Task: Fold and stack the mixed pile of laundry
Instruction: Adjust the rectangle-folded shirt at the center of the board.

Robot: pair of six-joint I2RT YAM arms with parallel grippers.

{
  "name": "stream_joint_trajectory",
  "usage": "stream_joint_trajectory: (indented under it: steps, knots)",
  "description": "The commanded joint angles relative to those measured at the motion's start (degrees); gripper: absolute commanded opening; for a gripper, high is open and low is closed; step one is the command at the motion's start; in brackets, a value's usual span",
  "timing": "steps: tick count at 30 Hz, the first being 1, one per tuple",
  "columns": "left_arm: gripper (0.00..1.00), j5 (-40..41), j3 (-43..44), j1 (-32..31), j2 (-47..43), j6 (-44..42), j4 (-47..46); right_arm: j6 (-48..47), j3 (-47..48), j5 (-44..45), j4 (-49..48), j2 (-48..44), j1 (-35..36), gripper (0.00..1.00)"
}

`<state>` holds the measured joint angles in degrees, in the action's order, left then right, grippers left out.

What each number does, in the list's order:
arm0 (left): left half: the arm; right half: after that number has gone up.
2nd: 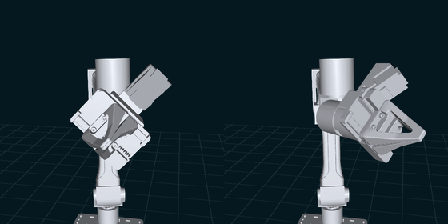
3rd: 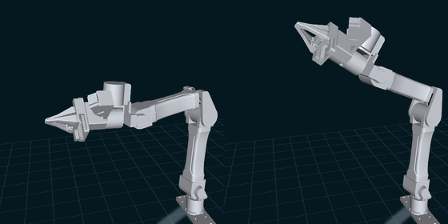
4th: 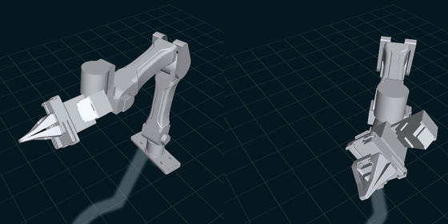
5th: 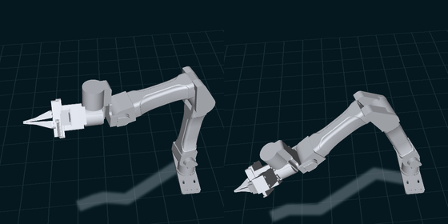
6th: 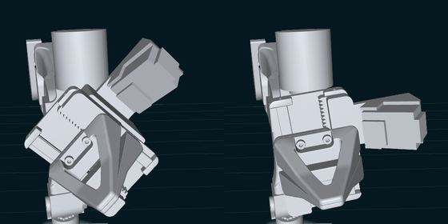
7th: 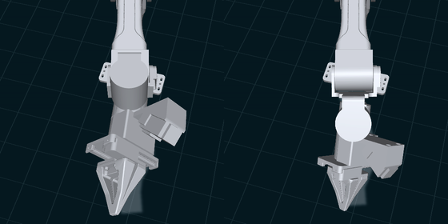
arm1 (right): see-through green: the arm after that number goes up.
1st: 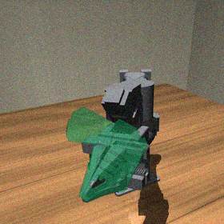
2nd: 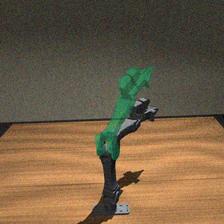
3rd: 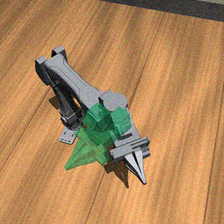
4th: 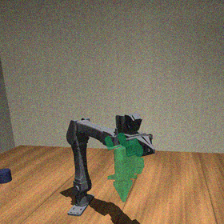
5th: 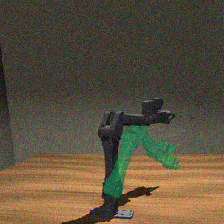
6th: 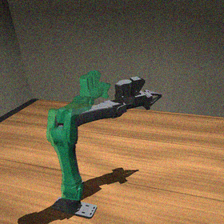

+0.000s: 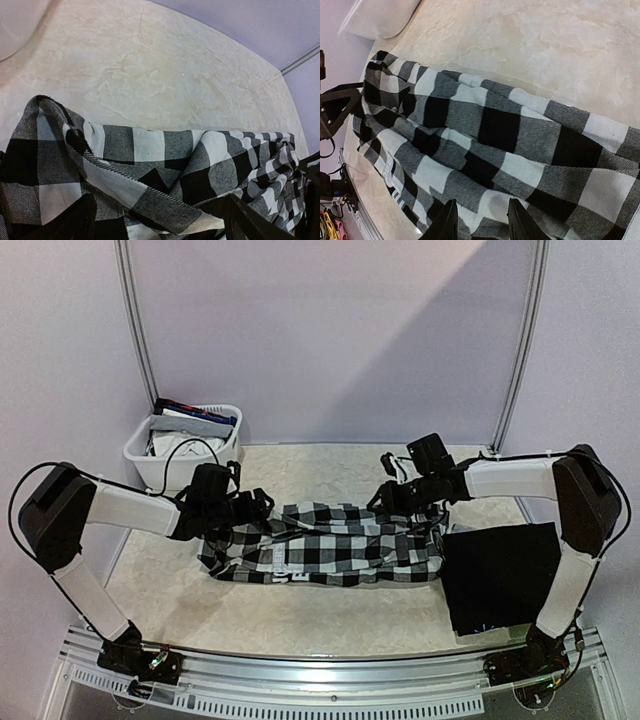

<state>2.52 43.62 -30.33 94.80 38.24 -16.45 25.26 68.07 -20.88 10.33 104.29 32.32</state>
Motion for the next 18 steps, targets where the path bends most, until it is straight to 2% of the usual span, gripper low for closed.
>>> stream_joint_trajectory:
  steps: [1, 6, 12, 18]
  knots:
    - [0.88, -0.1, 1.4, 1.1, 0.9, 2.5, -3.1, 0.1, 0.8, -3.9, -3.5, 5.0, -2.7, 0.33]
    - [0.84, 0.6, 2.8, 1.7, 1.8, 4.8, -0.8, -0.4, 0.5, -3.4, -3.4, 8.4, -3.2, 0.31]
    - [0.68, -1.4, 5.2, 1.8, 4.7, 5.9, 0.9, -1.0, -0.3, -1.8, -3.1, 9.9, -3.2, 0.3]
    - [0.67, -1.0, 7.7, 1.7, 5.7, 7.2, 7.4, -2.0, -0.7, 0.6, -1.7, 9.8, -3.4, 0.29]
